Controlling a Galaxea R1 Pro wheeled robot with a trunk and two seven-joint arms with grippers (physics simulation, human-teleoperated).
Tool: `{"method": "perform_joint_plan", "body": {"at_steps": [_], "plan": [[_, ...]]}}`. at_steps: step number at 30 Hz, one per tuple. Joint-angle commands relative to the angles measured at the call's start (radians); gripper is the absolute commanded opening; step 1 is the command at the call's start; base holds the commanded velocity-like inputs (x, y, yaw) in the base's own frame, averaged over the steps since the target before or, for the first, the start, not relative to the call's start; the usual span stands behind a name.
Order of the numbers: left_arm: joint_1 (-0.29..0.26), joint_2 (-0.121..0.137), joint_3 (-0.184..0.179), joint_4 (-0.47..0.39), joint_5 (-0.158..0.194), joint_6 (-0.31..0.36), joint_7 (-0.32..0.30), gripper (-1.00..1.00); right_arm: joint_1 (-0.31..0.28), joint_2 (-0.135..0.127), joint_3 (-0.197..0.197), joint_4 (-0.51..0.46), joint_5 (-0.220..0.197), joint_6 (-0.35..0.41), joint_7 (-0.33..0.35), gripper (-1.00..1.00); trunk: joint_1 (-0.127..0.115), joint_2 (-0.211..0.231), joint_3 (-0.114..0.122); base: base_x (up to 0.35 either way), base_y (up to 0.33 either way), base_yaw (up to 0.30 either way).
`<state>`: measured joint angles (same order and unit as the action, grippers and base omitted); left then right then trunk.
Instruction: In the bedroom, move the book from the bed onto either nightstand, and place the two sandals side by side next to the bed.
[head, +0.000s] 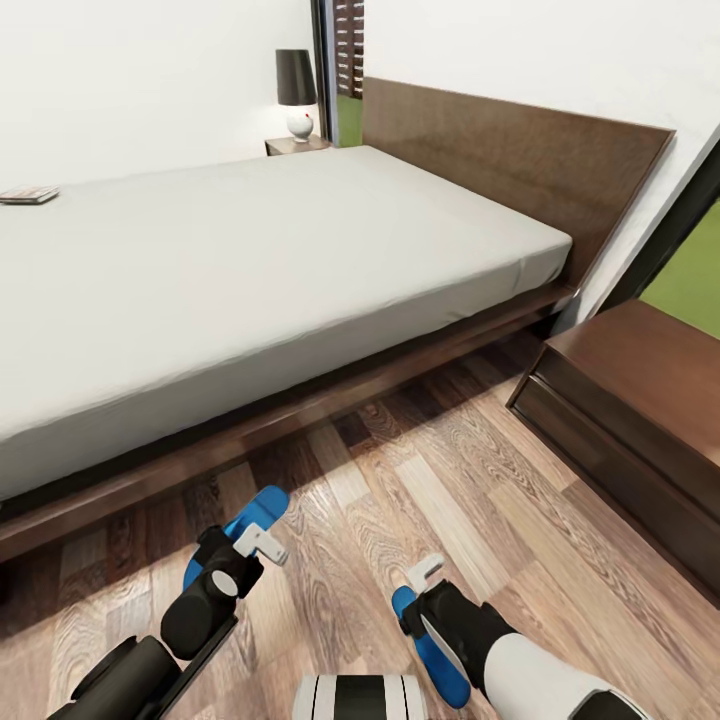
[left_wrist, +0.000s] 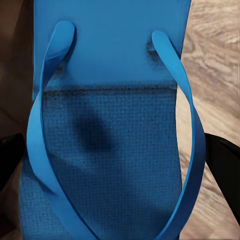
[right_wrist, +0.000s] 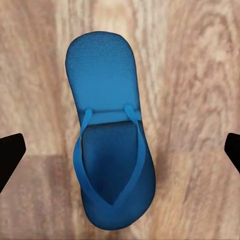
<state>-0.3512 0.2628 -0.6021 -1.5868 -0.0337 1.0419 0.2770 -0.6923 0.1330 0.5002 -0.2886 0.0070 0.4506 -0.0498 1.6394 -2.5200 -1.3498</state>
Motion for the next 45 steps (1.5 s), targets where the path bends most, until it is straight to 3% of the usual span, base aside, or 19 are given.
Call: {"method": "perform_joint_plan", "body": {"at_steps": [1, 18, 26, 32, 40, 45], "plan": [[-0.001, 0.001, -0.002, -0.001, -0.005, 0.005, 0.001, -1.0, -0.001, 0.0, 0.006, -0.002, 0.001, 0.006, -0.003, 1.0, 0.0, 0.0, -0.001, 0.0, 0.0, 0.0], [0.0, 0.001, -0.001, -0.002, -0.006, 0.005, 0.002, -1.0, -0.003, 0.027, 0.006, -0.01, -0.005, 0.007, -0.005, 1.0, 0.003, -0.002, -0.028, 0.0, 0.0, 0.0], [0.0, 0.001, -0.001, -0.002, -0.006, 0.005, 0.002, -1.0, -0.003, 0.026, 0.006, -0.003, -0.005, 0.007, -0.005, 1.0, 0.003, -0.002, -0.032, 0.0, 0.0, 0.0], [0.0, 0.001, -0.001, -0.002, -0.006, 0.005, 0.002, -1.0, -0.003, 0.025, 0.006, -0.002, -0.006, 0.007, -0.005, 1.0, 0.006, -0.004, -0.055, 0.0, 0.0, 0.0], [0.0, 0.001, -0.001, -0.001, -0.006, 0.005, 0.002, -1.0, -0.003, 0.021, 0.005, -0.001, -0.006, 0.007, -0.004, 1.0, 0.006, -0.004, -0.055, 0.0, 0.0, 0.0], [0.0, 0.001, -0.001, -0.001, -0.006, 0.005, 0.002, -1.0, -0.003, 0.02, 0.005, -0.001, -0.006, 0.007, -0.004, 1.0, 0.008, -0.005, -0.07, 0.0, 0.0, 0.0]]}}
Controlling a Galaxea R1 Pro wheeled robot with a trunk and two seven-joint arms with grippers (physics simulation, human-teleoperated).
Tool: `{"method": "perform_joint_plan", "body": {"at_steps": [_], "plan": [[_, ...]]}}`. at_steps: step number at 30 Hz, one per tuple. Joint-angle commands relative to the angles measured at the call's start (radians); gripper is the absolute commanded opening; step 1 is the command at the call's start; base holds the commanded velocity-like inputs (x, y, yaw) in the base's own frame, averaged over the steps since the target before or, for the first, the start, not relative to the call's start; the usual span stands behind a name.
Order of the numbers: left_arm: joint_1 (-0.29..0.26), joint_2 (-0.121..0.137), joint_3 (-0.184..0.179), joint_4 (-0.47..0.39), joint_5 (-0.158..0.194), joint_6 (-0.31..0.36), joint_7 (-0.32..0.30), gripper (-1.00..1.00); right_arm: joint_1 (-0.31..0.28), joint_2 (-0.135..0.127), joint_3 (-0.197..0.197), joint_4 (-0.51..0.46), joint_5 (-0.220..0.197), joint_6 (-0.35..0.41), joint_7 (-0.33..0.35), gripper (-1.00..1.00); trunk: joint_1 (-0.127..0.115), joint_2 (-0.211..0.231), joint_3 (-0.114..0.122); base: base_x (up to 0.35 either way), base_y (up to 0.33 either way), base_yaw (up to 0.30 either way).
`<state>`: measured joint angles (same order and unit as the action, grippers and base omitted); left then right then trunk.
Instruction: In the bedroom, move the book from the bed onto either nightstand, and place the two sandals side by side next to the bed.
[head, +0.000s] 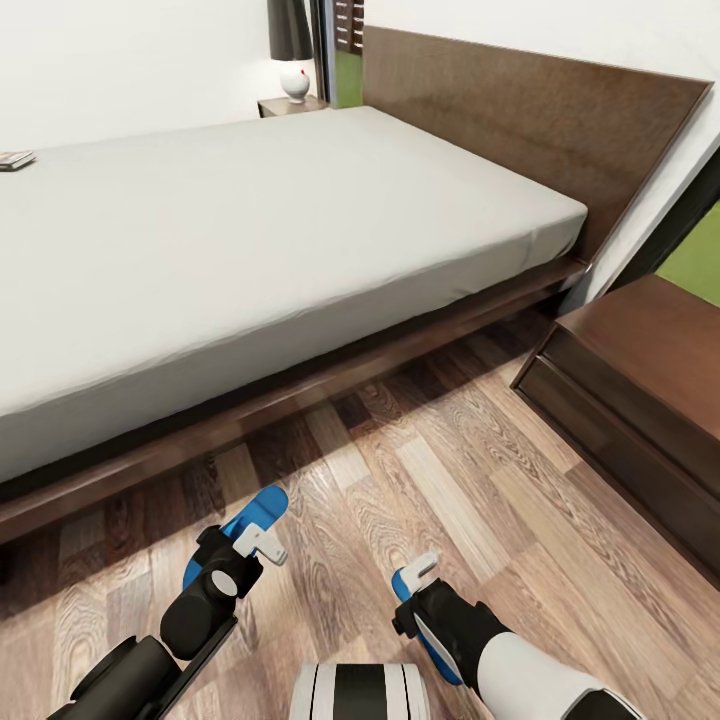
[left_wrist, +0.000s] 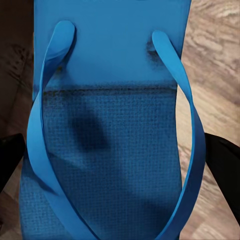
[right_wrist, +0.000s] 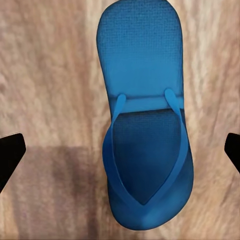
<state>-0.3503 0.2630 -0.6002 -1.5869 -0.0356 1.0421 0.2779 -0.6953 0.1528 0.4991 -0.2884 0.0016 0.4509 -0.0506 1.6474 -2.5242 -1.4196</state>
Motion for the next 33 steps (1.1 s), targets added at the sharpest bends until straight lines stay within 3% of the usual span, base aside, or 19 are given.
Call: {"method": "perform_joint_plan", "body": {"at_steps": [1, 10, 16, 33], "plan": [[-0.001, 0.001, -0.003, -0.001, -0.004, 0.005, 0.001, -1.0, 0.0, 0.0, 0.006, -0.001, 0.0, 0.006, -0.003, 1.0, 0.0, 0.0, -0.001, 0.0, 0.0, 0.0], [-0.001, 0.001, -0.003, -0.001, -0.004, 0.005, 0.001, -1.0, 0.0, -0.001, 0.005, 0.0, 0.001, 0.006, -0.003, 1.0, 0.0, 0.0, -0.001, 0.0, 0.0, 0.0], [-0.001, 0.001, -0.003, -0.001, -0.004, 0.005, 0.001, -1.0, 0.0, -0.001, 0.005, 0.0, 0.003, 0.006, -0.003, 1.0, 0.003, -0.002, -0.024, 0.0, 0.0, 0.0], [-0.001, 0.001, -0.003, -0.001, -0.004, 0.005, 0.001, -1.0, -0.001, -0.006, 0.004, 0.0, 0.003, 0.006, -0.003, 1.0, 0.003, -0.002, -0.024, 0.0, 0.0, 0.0]]}}
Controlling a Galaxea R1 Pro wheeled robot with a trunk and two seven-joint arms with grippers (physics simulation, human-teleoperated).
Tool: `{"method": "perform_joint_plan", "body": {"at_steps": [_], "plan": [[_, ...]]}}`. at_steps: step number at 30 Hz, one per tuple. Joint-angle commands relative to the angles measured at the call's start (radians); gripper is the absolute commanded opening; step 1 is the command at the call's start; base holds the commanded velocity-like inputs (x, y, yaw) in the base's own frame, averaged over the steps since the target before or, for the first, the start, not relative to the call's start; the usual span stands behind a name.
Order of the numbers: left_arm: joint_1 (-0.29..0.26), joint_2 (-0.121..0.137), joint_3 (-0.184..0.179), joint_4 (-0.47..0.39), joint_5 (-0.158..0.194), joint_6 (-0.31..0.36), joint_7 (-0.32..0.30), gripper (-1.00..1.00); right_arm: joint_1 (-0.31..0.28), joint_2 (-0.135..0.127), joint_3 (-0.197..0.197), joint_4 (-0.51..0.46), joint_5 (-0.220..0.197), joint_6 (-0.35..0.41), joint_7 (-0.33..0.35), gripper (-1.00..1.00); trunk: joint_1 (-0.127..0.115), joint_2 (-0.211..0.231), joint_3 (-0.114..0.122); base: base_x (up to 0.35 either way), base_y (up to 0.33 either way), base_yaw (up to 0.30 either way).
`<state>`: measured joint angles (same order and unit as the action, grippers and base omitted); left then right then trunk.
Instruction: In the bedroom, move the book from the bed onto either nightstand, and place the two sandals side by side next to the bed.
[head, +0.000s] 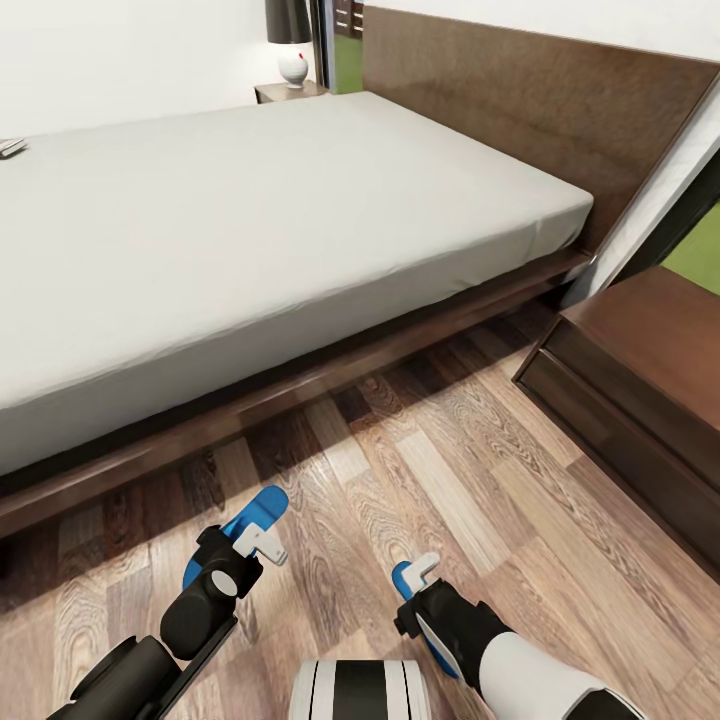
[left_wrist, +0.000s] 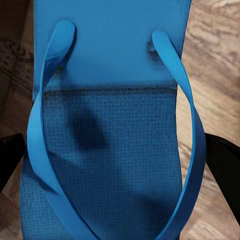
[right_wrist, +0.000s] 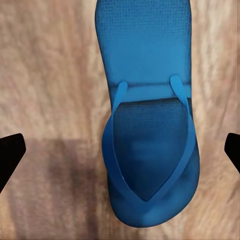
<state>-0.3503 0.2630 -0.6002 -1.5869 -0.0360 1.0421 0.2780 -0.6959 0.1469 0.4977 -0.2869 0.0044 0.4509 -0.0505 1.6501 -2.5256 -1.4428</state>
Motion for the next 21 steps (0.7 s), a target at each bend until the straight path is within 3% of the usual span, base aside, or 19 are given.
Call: {"method": "perform_joint_plan", "body": {"at_steps": [1, 8, 21], "plan": [[-0.001, 0.001, -0.003, -0.001, -0.004, 0.005, 0.001, -1.0, 0.0, -0.001, 0.006, -0.002, 0.0, 0.006, -0.003, 1.0, 0.0, 0.0, -0.001, 0.0, 0.0, 0.0], [-0.001, 0.001, -0.003, -0.001, -0.004, 0.005, 0.001, -1.0, -0.001, -0.002, 0.005, -0.002, 0.0, 0.006, -0.003, 1.0, 0.002, -0.001, -0.02, 0.0, 0.0, 0.0], [-0.001, 0.001, -0.004, -0.001, -0.004, 0.005, 0.001, -1.0, -0.001, -0.014, 0.003, -0.002, 0.0, 0.005, -0.003, 1.0, 0.002, -0.001, -0.02, 0.0, 0.0, 0.0]]}}
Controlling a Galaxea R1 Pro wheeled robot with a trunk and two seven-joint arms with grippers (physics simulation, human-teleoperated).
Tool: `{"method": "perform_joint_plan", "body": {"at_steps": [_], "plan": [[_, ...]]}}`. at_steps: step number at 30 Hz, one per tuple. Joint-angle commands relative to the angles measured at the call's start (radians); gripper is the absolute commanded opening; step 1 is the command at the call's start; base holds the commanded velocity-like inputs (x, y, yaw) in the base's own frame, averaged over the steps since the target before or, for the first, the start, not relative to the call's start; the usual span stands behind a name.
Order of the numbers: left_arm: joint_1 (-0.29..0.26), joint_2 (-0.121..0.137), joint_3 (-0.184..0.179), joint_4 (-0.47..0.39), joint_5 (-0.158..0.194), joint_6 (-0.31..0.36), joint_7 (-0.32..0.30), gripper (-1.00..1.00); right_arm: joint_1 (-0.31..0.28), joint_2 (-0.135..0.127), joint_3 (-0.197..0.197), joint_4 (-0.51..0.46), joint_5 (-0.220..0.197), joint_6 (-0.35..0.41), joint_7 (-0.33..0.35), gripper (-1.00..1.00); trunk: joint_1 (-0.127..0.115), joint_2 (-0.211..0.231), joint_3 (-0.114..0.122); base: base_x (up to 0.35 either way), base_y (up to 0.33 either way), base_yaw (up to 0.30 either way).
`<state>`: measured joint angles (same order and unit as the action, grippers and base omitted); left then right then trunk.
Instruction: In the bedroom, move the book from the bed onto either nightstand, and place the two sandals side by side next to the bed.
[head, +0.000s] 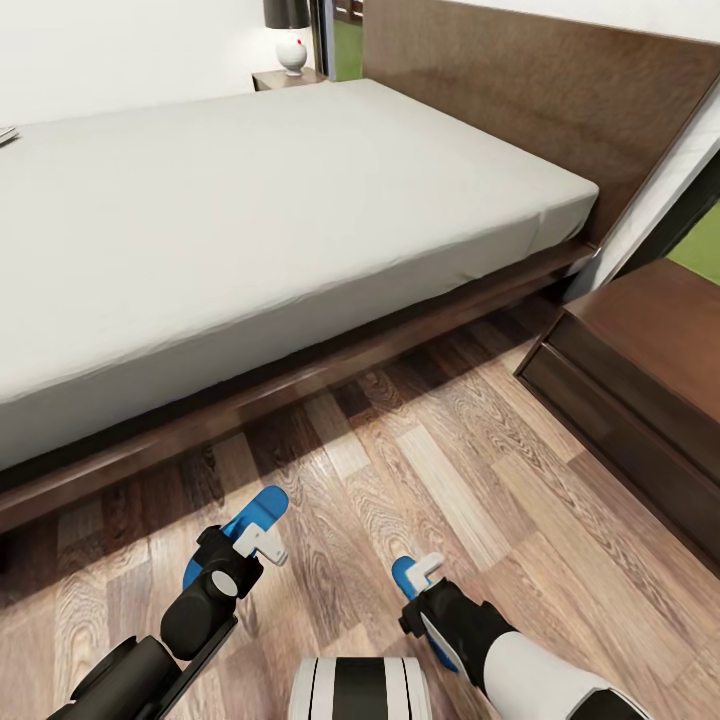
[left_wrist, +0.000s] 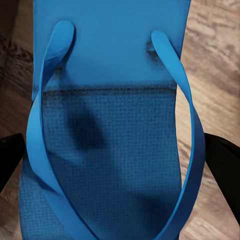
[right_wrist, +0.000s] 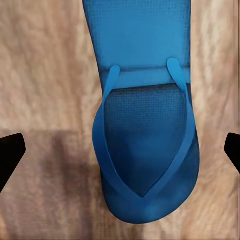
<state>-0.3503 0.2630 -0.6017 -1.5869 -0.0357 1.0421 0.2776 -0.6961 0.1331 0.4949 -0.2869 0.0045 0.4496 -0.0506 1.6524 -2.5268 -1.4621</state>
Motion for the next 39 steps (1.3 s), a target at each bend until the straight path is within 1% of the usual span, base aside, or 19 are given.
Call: {"method": "perform_joint_plan", "body": {"at_steps": [1, 7, 19, 27, 39], "plan": [[-0.001, 0.001, -0.003, -0.001, -0.004, 0.005, 0.002, -1.0, 0.0, -0.001, 0.005, -0.002, 0.0, 0.006, -0.003, 1.0, 0.0, 0.0, -0.001, 0.0, 0.0, 0.0], [-0.001, 0.001, -0.002, -0.001, -0.004, 0.005, 0.002, -1.0, 0.0, -0.005, 0.004, -0.002, 0.0, 0.006, -0.003, 1.0, 0.003, -0.002, -0.024, 0.0, 0.0, 0.0], [-0.001, 0.001, -0.003, -0.001, -0.004, 0.005, 0.002, -1.0, -0.001, -0.01, 0.004, -0.002, 0.0, 0.006, -0.004, 1.0, 0.003, -0.002, -0.024, 0.0, 0.0, 0.0], [-0.001, 0.001, -0.003, -0.001, -0.004, 0.005, 0.002, -1.0, -0.004, -0.022, 0.002, -0.003, -0.001, 0.005, -0.005, 1.0, 0.003, -0.002, -0.024, 0.0, 0.0, 0.0], [-0.001, 0.001, -0.003, -0.001, -0.004, 0.005, 0.002, -1.0, -0.017, -0.023, 0.002, -0.002, -0.001, 0.004, -0.006, 1.0, 0.003, -0.002, -0.024, 0.0, 0.0, 0.0]]}}
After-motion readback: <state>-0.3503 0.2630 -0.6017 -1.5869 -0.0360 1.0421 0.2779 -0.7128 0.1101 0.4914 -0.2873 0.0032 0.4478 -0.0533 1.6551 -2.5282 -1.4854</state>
